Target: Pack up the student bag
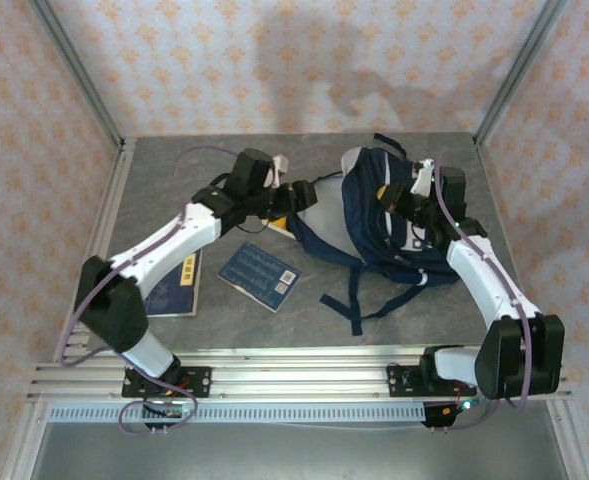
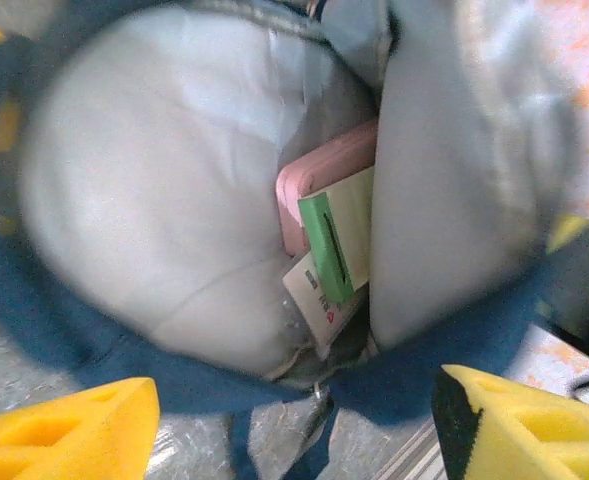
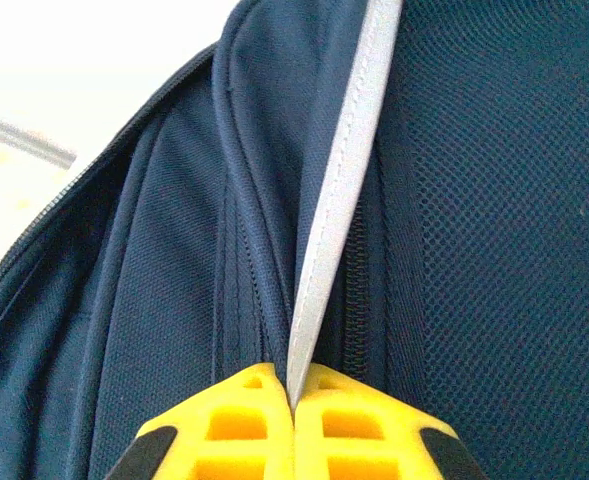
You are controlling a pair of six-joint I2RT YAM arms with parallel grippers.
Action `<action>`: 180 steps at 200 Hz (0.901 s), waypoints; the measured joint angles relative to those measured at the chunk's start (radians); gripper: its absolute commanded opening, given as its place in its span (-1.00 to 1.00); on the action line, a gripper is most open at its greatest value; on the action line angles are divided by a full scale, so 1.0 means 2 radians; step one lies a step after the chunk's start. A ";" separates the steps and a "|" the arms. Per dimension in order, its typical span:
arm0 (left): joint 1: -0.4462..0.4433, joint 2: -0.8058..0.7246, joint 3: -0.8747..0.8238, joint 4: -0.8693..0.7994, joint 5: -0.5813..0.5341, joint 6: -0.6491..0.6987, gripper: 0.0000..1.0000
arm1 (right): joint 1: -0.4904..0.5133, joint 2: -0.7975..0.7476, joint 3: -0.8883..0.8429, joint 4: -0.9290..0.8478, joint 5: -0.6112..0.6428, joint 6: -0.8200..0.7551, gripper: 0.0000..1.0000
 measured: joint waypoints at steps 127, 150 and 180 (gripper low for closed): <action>0.079 -0.182 -0.259 -0.062 -0.095 -0.026 0.31 | 0.191 0.064 0.136 -0.138 0.312 -0.076 -0.22; 0.082 -0.191 -0.306 -0.048 -0.087 -0.047 0.23 | 0.246 0.084 0.148 -0.142 0.294 -0.075 -0.21; 0.082 -0.191 -0.342 -0.030 -0.085 -0.064 0.18 | 0.308 0.174 0.179 -0.141 0.216 -0.060 -0.11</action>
